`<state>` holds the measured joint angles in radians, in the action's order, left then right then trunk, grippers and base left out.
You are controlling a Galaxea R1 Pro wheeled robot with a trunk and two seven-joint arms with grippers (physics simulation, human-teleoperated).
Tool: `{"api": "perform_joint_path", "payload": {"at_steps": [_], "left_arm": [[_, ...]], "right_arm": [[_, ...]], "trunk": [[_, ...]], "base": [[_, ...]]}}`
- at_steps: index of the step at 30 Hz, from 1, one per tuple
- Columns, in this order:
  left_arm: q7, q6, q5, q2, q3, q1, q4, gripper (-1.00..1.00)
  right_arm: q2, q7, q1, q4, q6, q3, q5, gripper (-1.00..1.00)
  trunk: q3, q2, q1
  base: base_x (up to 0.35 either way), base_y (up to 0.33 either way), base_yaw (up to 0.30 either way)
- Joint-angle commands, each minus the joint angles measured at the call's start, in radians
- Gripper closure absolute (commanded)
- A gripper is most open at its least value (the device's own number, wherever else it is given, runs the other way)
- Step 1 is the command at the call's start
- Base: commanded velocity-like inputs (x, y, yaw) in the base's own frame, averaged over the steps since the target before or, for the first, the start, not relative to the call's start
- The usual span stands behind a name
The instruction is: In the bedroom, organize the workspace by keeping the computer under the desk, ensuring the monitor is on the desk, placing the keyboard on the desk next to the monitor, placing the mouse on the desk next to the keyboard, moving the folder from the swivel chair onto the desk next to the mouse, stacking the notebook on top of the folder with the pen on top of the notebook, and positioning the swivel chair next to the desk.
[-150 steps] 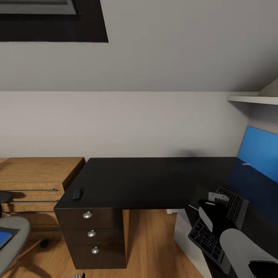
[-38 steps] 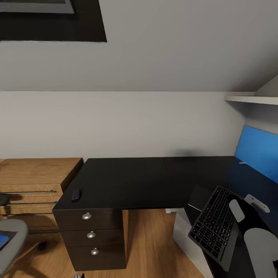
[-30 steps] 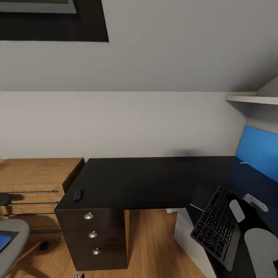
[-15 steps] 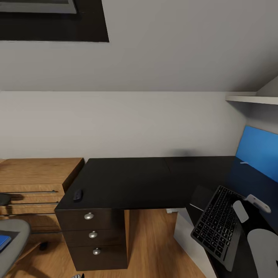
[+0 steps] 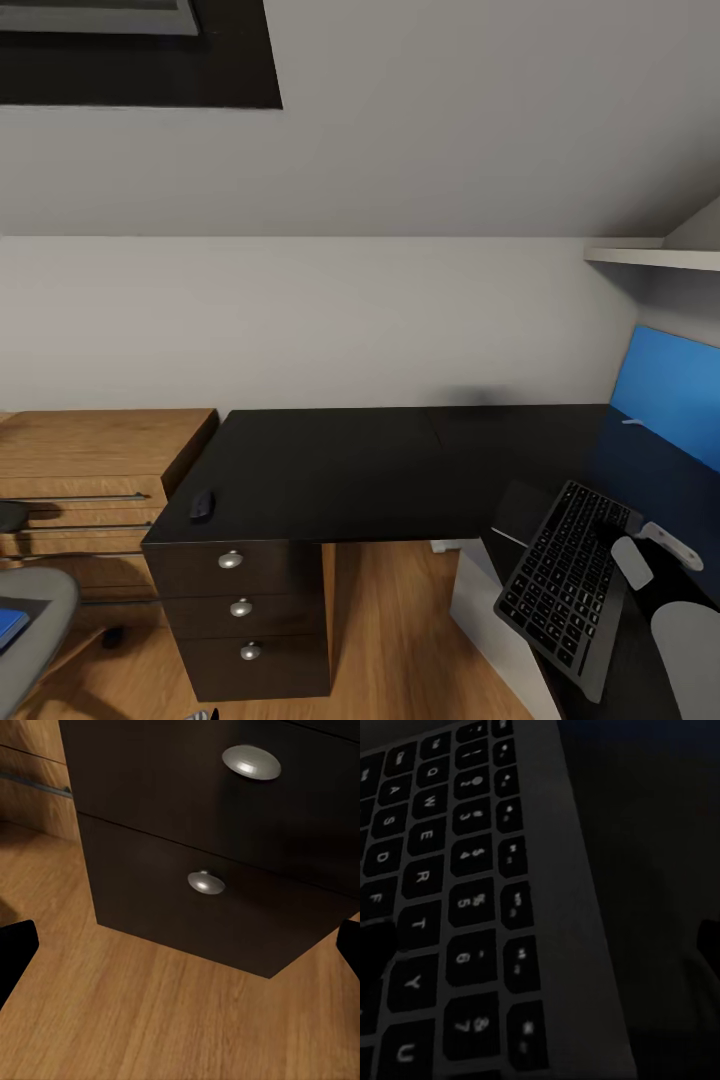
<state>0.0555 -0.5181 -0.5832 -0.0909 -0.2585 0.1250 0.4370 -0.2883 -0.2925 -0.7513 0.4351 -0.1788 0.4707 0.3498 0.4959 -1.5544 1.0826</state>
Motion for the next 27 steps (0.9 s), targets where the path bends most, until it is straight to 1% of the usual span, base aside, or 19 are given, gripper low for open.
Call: {"api": "perform_joint_path", "payload": {"at_steps": [1,14,19,27], "left_arm": [[0.006,-0.004,-0.006,-0.001,-0.008,0.001,0.0,-1.0],[0.005,-0.005,-0.005,-0.001,-0.008,0.001,0.0,-1.0],[0.004,-0.004,-0.006,-0.001,-0.008,0.001,0.0,-1.0],[0.004,-0.004,-0.006,-0.001,-0.008,0.001,0.0,-1.0]], "right_arm": [[0.0,-0.003,0.0,0.001,-0.004,0.0,0.008,-1.0],[-0.001,-0.001,0.001,-0.001,-0.005,0.0,0.008,-1.0],[0.001,-0.002,0.001,-0.001,-0.005,0.0,0.006,-1.0],[0.003,-0.001,0.001,-0.001,-0.004,0.0,0.006,-1.0]], "trunk": [[0.001,-0.001,0.0],[0.001,-0.001,0.0],[0.001,-0.001,0.0],[0.001,-0.001,0.0]], "base": [[0.0,0.0,0.0],[-0.003,0.002,0.0],[-0.155,0.13,0.0],[-0.046,0.039,0.0]]}}
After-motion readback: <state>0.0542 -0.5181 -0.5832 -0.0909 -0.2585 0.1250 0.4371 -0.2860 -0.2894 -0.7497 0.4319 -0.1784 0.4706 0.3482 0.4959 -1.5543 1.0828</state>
